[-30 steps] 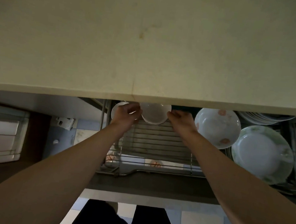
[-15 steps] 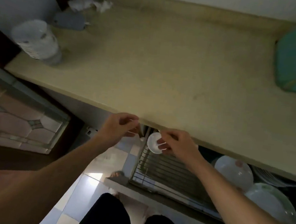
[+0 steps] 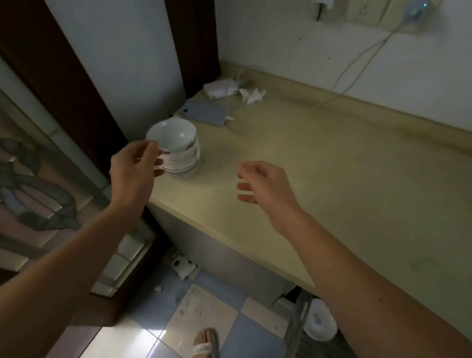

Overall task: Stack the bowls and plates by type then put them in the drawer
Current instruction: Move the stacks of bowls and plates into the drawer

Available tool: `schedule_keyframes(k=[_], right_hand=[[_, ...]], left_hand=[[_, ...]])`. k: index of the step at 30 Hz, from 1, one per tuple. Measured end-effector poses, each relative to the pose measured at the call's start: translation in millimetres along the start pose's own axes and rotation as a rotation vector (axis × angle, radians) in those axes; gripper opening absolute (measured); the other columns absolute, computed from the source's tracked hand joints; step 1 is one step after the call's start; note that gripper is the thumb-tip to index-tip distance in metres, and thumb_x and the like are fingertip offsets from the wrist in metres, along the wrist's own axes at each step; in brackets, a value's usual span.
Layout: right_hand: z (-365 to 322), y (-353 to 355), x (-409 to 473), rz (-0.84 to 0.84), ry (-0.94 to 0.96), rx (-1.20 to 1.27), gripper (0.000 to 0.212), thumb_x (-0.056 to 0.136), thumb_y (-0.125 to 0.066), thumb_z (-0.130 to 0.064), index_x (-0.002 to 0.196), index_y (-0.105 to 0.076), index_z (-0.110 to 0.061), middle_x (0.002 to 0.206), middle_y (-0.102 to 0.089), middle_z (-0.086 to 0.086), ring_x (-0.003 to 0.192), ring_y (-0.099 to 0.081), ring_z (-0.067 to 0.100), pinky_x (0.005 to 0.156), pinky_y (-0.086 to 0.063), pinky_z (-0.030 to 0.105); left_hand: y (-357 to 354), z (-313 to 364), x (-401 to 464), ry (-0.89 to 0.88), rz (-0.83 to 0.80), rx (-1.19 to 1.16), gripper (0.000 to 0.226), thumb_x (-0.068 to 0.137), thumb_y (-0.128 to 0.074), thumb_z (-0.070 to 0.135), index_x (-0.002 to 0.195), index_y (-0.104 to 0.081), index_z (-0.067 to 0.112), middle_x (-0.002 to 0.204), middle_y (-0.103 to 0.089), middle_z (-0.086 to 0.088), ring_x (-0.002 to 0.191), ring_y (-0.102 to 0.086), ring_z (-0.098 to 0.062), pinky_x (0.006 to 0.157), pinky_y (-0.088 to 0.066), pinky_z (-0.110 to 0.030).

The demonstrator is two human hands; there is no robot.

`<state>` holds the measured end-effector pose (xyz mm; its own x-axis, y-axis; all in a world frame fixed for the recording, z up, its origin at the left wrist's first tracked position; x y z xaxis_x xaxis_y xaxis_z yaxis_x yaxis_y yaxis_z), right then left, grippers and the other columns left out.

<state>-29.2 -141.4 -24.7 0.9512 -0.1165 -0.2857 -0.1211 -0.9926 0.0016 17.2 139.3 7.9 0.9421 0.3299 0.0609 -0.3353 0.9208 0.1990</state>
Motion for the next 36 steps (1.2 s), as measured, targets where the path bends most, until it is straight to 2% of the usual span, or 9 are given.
schedule_keyframes(k=[3, 7, 12, 14, 17, 22, 26, 29, 36], right_hand=[[-7, -43, 36, 0.022, -0.047, 0.042, 0.019, 0.092, -0.069, -0.038, 0.102, -0.071, -0.022, 0.099, -0.068, -0.002, 0.094, -0.067, 0.019, 0.084, -0.063, 0.043], [2, -85, 72, 0.03, -0.16, 0.058, 0.054, 0.088, -0.071, -0.048, 0.132, -0.061, -0.018, 0.125, -0.062, -0.002, 0.11, -0.062, 0.022, 0.089, -0.061, 0.043], [26, -119, 95, -0.023, -0.316, 0.184, 0.081, 0.09, -0.07, -0.049, 0.156, -0.034, -0.019, 0.153, -0.043, 0.001, 0.127, -0.051, 0.03, 0.096, -0.055, 0.045], [33, -127, 102, -0.031, -0.356, 0.223, 0.084, 0.091, -0.069, -0.049, 0.159, -0.028, -0.02, 0.156, -0.039, 0.005, 0.131, -0.049, 0.036, 0.097, -0.054, 0.047], [42, -137, 109, -0.036, -0.408, 0.259, 0.075, 0.093, -0.067, -0.046, 0.156, -0.035, -0.021, 0.151, -0.043, 0.008, 0.132, -0.048, 0.04, 0.098, -0.053, 0.05], [43, -146, 115, -0.03, -0.416, 0.362, 0.015, 0.094, -0.065, -0.034, 0.104, -0.061, -0.024, 0.116, -0.056, -0.002, 0.12, -0.058, 0.041, 0.085, -0.056, 0.047], [40, -146, 117, -0.017, -0.373, 0.354, 0.009, 0.092, -0.062, -0.028, 0.097, -0.061, -0.022, 0.11, -0.059, -0.001, 0.114, -0.063, 0.039, 0.081, -0.059, 0.046], [39, -145, 115, -0.007, -0.351, 0.327, 0.008, 0.091, -0.06, -0.026, 0.096, -0.063, -0.021, 0.108, -0.061, 0.001, 0.11, -0.065, 0.039, 0.081, -0.06, 0.048], [39, -121, 94, 0.044, -0.332, 0.371, 0.042, 0.091, -0.059, -0.021, 0.13, -0.057, -0.004, 0.128, -0.058, 0.015, 0.108, -0.066, 0.045, 0.081, -0.062, 0.052]], left_hand=[[18, -10, 59, 0.022, 0.024, 0.093, 0.031, 0.095, -0.058, 0.041, 0.117, -0.067, 0.021, 0.106, -0.07, 0.003, 0.098, -0.068, -0.014, 0.082, -0.059, -0.034], [-7, -55, 106, 0.268, -0.19, 0.113, 0.051, 0.095, -0.058, 0.051, 0.137, -0.054, 0.023, 0.126, -0.057, -0.001, 0.11, -0.058, -0.022, 0.083, -0.054, -0.039], [-35, -96, 120, 0.547, -0.379, -0.073, 0.043, 0.097, -0.062, 0.033, 0.138, -0.053, 0.021, 0.13, -0.057, -0.005, 0.107, -0.061, -0.027, 0.073, -0.052, -0.037], [-35, -108, 124, 0.605, -0.412, -0.067, 0.048, 0.096, -0.063, 0.034, 0.14, -0.052, 0.018, 0.134, -0.057, -0.006, 0.109, -0.061, -0.029, 0.081, -0.052, -0.043], [-36, -121, 124, 0.66, -0.489, -0.034, 0.054, 0.094, -0.062, 0.038, 0.143, -0.049, 0.018, 0.134, -0.056, -0.008, 0.117, -0.058, -0.034, 0.091, -0.049, -0.052], [-48, -124, 114, 0.74, -0.598, -0.241, 0.048, 0.087, -0.064, 0.03, 0.131, -0.052, 0.016, 0.125, -0.057, -0.012, 0.11, -0.062, -0.038, 0.075, -0.059, -0.059], [-52, -123, 114, 0.746, -0.584, -0.267, 0.065, 0.071, -0.064, 0.028, 0.132, -0.049, 0.014, 0.125, -0.053, -0.014, 0.111, -0.059, -0.043, 0.075, -0.058, -0.061], [-54, -120, 114, 0.714, -0.579, -0.26, 0.054, 0.072, -0.059, 0.025, 0.124, -0.052, 0.015, 0.125, -0.051, -0.015, 0.109, -0.058, -0.043, 0.071, -0.059, -0.058], [-67, -102, 93, 0.656, -0.635, -0.231, 0.039, 0.074, -0.057, 0.022, 0.113, -0.057, 0.019, 0.125, -0.051, -0.014, 0.11, -0.058, -0.043, 0.071, -0.06, -0.056]])
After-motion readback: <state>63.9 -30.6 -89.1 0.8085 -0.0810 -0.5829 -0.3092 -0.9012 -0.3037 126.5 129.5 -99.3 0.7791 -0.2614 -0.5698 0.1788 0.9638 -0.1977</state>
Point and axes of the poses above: each hand's wrist, its own x-axis towards the middle knuckle, its own y-axis out of the back of the hand, z = x × y, the point moved 10 cm from there along x, towards the middle knuckle
